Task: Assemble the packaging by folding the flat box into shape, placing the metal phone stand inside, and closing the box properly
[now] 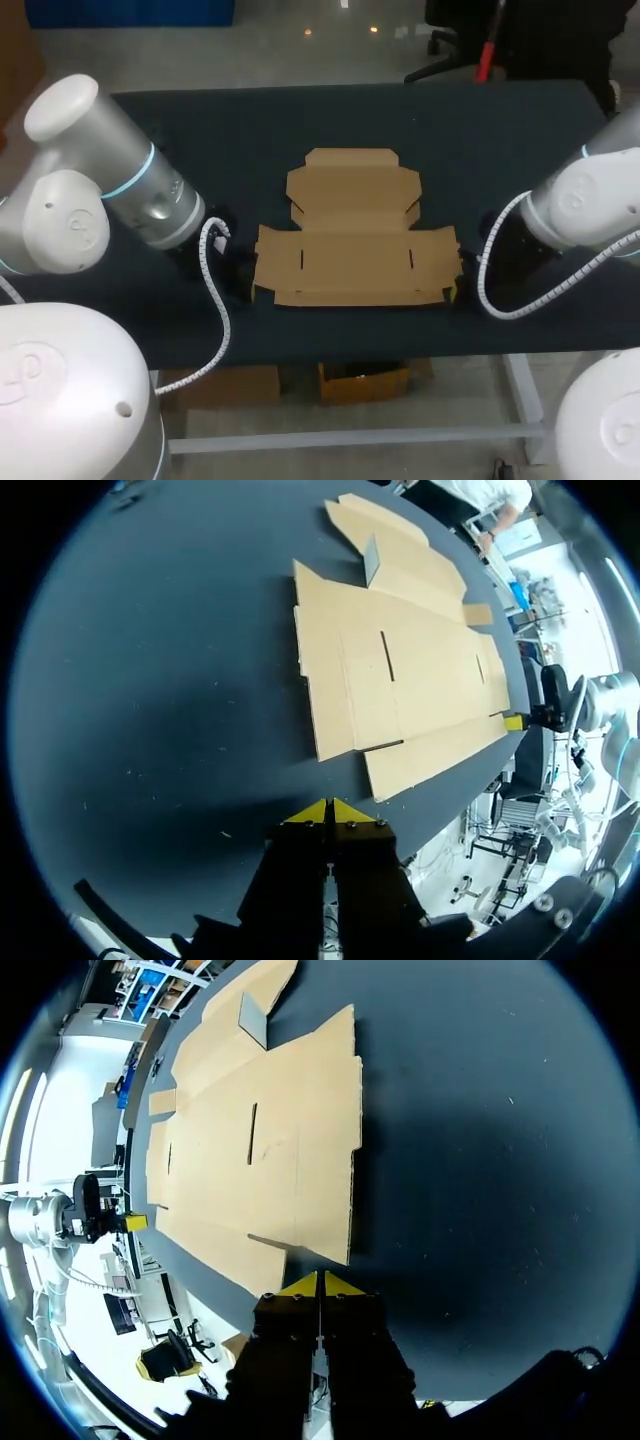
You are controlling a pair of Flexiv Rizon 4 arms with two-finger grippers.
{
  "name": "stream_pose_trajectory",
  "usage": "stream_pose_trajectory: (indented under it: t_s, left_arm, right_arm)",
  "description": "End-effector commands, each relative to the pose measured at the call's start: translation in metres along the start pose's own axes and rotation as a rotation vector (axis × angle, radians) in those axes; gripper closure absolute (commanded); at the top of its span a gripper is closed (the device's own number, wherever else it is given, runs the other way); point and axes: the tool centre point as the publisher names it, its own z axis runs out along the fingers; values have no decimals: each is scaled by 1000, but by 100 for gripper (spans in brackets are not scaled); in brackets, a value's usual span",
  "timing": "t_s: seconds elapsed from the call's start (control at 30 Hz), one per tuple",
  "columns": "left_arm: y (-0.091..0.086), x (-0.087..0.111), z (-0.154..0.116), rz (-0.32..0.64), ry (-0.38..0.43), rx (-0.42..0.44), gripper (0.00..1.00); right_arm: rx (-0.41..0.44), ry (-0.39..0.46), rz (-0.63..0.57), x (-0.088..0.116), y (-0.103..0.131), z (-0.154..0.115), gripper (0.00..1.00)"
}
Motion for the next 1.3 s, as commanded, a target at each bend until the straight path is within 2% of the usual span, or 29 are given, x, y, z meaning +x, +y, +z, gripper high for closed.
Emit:
stream_pose_trajectory:
  t_s: [0.03,0.23,0.8,1.3]
  left_arm:
    - [1,1,6,3,15,-1,100]
    - [5,5,14,8,41,-19,100]
    - [-1,11,33,17,78,-53,100]
    - [-3,12,33,9,90,-50,100]
  right_arm:
    - [-2,4,-3,0,1,2,100]
    - [-10,10,-6,1,2,3,100]
    - [-15,23,-2,0,4,7,100]
    - [-24,39,-7,2,7,12,100]
